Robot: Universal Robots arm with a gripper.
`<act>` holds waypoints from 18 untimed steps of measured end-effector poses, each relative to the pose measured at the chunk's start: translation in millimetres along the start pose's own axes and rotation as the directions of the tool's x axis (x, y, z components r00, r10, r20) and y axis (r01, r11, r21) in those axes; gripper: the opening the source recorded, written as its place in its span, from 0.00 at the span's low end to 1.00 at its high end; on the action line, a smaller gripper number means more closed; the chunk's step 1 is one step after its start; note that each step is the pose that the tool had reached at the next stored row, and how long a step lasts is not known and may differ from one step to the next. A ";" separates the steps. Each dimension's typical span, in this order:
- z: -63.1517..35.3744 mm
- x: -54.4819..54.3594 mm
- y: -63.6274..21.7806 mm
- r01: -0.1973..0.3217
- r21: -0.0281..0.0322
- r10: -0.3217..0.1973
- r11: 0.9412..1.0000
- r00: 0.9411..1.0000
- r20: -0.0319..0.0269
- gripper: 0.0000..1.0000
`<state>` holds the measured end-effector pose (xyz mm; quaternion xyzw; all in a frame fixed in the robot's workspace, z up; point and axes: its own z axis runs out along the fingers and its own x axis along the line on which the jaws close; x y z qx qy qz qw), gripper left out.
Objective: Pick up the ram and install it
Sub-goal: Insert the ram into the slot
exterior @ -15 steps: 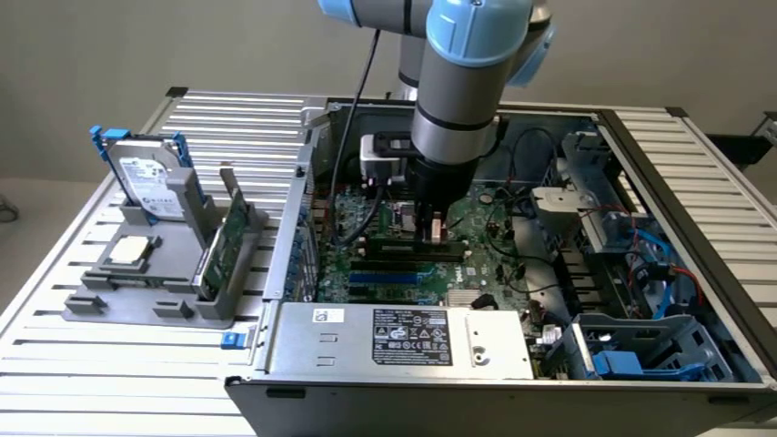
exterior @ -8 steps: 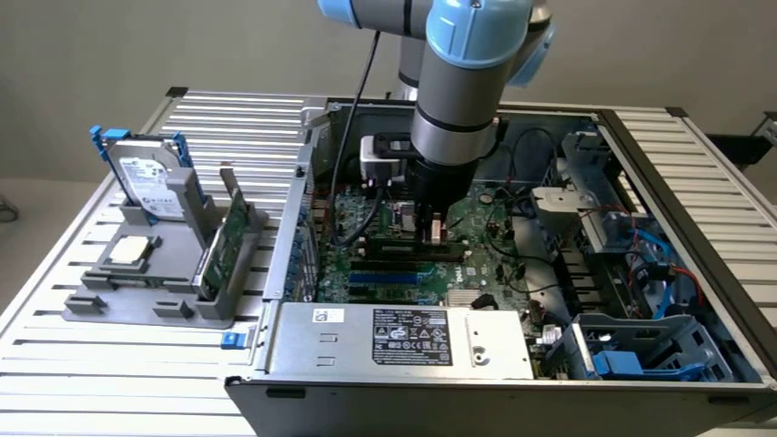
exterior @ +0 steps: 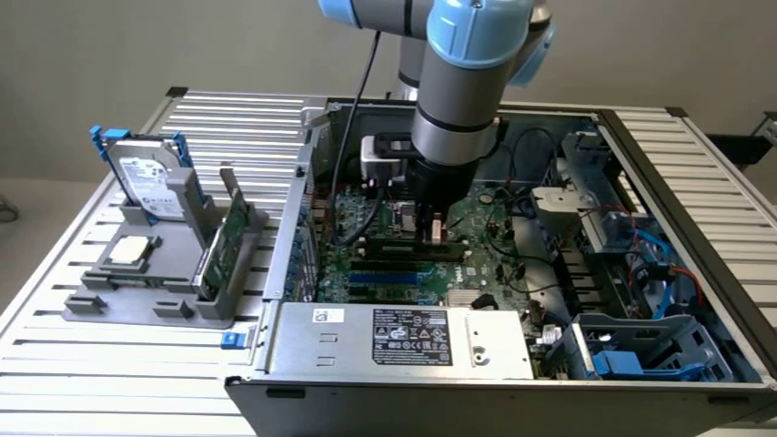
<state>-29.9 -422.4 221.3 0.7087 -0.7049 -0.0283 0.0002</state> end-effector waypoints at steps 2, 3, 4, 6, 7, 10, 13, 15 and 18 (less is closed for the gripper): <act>-0.1 0.0 -0.4 0.000 0.000 0.000 1.000 1.000 0.000 0.14; -0.1 0.0 -0.4 0.000 0.000 0.000 1.000 1.000 0.000 0.14; -0.1 -0.1 -0.5 0.000 0.000 0.000 1.000 1.000 0.000 0.14; 0.0 -0.1 -0.6 0.000 0.000 0.000 1.000 1.000 0.000 0.14; 0.1 -0.1 -0.6 0.000 0.000 0.000 1.000 1.000 0.000 0.14; 0.6 -0.1 -0.6 0.000 0.000 0.000 1.000 1.000 0.000 0.14; 1.2 0.0 -0.6 0.000 0.000 0.000 1.000 1.000 0.000 0.14; 1.6 0.0 -0.7 0.000 0.000 0.000 1.000 1.000 0.000 0.14; 1.9 0.0 -0.8 0.000 0.000 0.000 1.000 1.000 0.000 0.14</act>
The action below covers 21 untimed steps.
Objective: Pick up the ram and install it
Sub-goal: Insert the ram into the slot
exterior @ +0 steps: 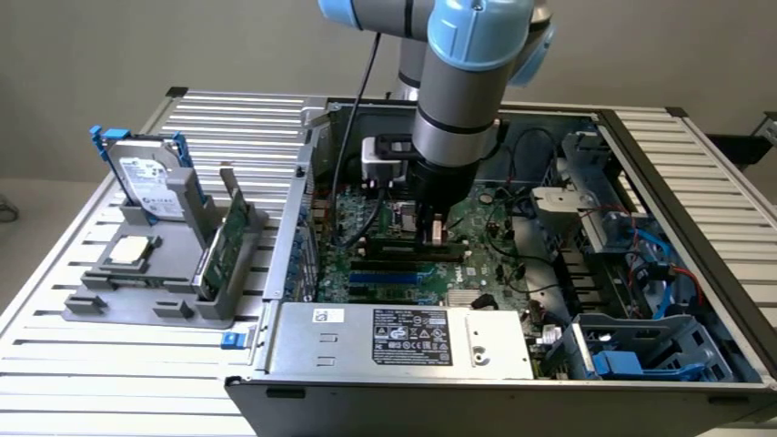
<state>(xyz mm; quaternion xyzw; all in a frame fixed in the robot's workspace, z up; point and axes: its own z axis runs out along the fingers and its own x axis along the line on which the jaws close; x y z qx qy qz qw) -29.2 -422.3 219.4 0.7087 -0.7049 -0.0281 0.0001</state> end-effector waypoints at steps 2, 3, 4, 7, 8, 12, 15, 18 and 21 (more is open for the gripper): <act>0.1 0.0 0.0 0.000 0.000 0.000 1.000 1.000 0.000 0.21; 0.1 0.0 0.0 0.000 0.000 0.000 1.000 1.000 0.000 0.21; 0.1 0.0 0.0 0.000 0.000 0.000 1.000 1.000 0.000 0.27; -1.0 0.0 0.2 0.000 -0.001 0.000 1.000 1.000 0.000 0.34; -2.1 -0.1 0.3 0.000 -0.002 0.000 1.000 1.000 0.000 0.34; -9.6 -0.4 2.0 0.000 -0.005 0.000 1.000 1.000 0.000 0.34; -18.2 -0.7 3.5 0.000 -0.007 0.000 1.000 1.000 0.000 0.34; -26.5 -1.0 4.8 0.000 -0.009 0.000 1.000 1.000 0.000 0.34; -32.8 -1.1 6.8 -0.001 -0.011 0.001 1.000 1.000 0.000 0.32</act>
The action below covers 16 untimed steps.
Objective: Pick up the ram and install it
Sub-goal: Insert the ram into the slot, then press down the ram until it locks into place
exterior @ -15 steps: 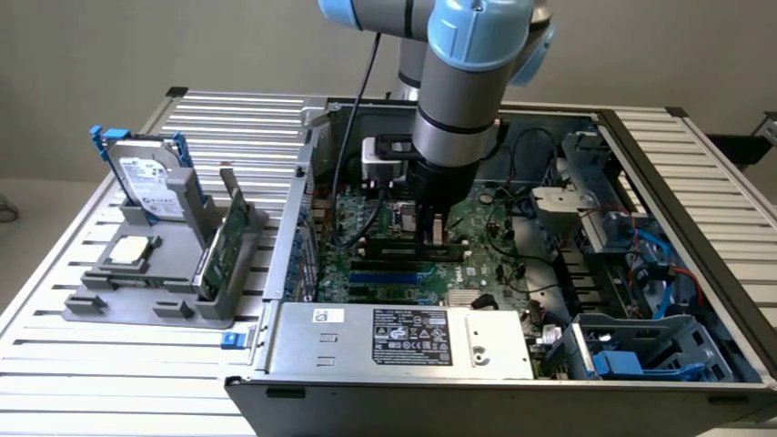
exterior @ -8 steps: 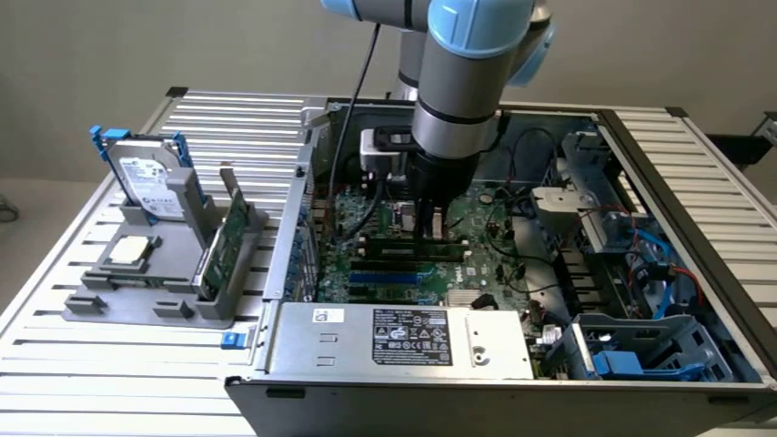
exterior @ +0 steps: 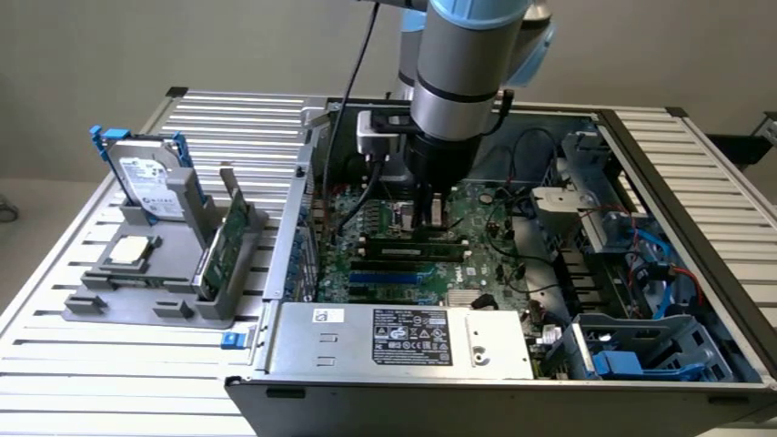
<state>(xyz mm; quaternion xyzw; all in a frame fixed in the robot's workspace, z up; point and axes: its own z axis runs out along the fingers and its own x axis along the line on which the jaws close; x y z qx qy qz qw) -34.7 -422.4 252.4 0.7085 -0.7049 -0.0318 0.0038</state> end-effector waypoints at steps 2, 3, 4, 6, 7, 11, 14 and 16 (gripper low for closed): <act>-2.0 0.1 1.6 0.000 0.000 0.000 1.000 1.000 0.000 0.25; -2.4 0.2 2.4 0.000 0.000 0.000 1.000 1.000 0.000 0.19; -2.4 0.3 3.2 0.000 0.000 0.000 1.000 1.000 0.000 0.13; -2.4 0.3 3.7 0.000 0.000 0.000 1.000 1.000 0.000 0.11; -2.4 0.3 3.7 0.000 0.000 0.000 1.000 1.000 0.000 0.11; -2.4 0.4 3.8 0.000 0.000 0.000 1.000 1.000 0.000 0.11; -2.4 0.4 3.8 0.000 0.000 0.000 1.000 1.000 0.000 0.11; -2.4 0.4 3.8 0.000 0.000 0.000 1.000 1.000 0.000 0.11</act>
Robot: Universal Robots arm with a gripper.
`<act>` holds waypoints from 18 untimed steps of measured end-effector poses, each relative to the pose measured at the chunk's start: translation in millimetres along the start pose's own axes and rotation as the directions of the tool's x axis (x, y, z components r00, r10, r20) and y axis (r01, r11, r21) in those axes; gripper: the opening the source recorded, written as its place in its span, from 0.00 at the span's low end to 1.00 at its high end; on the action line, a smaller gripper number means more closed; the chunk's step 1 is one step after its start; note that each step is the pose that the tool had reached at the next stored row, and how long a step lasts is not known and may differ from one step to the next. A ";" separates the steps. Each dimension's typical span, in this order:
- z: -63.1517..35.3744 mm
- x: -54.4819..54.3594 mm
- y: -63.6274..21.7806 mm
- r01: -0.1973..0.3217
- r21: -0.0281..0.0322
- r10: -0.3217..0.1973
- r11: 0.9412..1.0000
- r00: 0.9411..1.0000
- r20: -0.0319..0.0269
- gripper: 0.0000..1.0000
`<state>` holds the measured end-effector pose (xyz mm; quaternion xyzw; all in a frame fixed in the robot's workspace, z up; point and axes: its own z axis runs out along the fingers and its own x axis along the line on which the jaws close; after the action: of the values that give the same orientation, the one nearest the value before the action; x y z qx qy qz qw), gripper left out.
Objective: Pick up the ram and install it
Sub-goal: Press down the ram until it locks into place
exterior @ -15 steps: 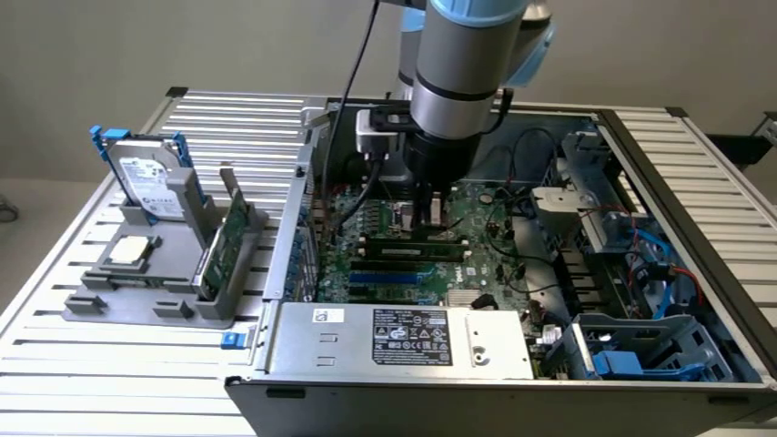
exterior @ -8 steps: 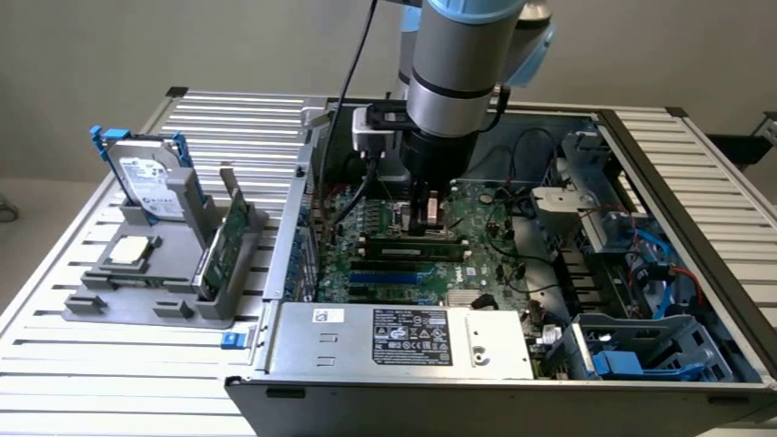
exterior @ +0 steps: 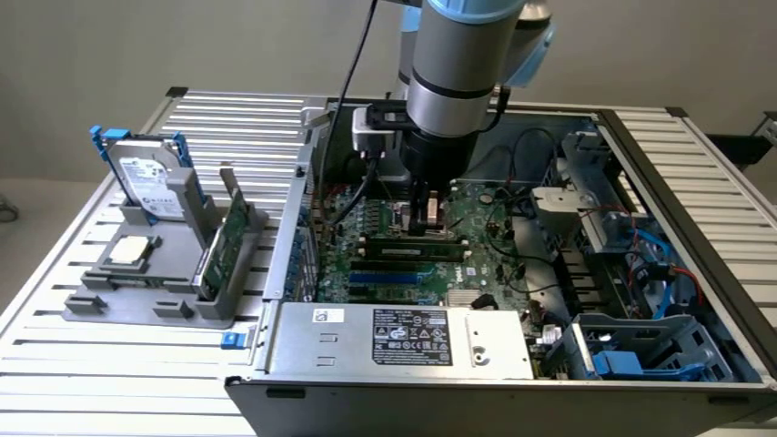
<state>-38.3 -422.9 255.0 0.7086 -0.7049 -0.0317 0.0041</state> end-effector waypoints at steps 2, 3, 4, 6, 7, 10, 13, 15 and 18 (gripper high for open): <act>0.0 0.0 0.0 0.000 0.000 0.000 1.000 1.000 0.000 0.11; 0.0 0.0 0.0 0.000 0.000 0.000 1.000 1.000 0.000 0.11; 0.0 0.0 0.0 0.000 0.000 0.000 1.000 1.000 0.000 0.11; 0.1 0.0 0.3 0.000 0.000 0.000 1.000 1.000 0.000 0.11; 0.8 0.0 1.2 0.000 0.000 0.000 1.000 1.000 0.000 0.11; 4.1 0.1 5.3 0.000 0.000 0.000 1.000 1.000 0.000 0.11; 7.3 0.0 5.9 0.000 0.000 0.000 1.000 1.000 0.004 0.11; 9.0 -0.1 5.8 0.000 0.000 0.000 1.000 1.000 0.007 0.11; 11.3 -0.4 6.1 0.000 0.000 0.000 1.000 1.000 0.008 0.11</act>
<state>-45.0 -422.2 244.1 0.7085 -0.7048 -0.0345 0.0012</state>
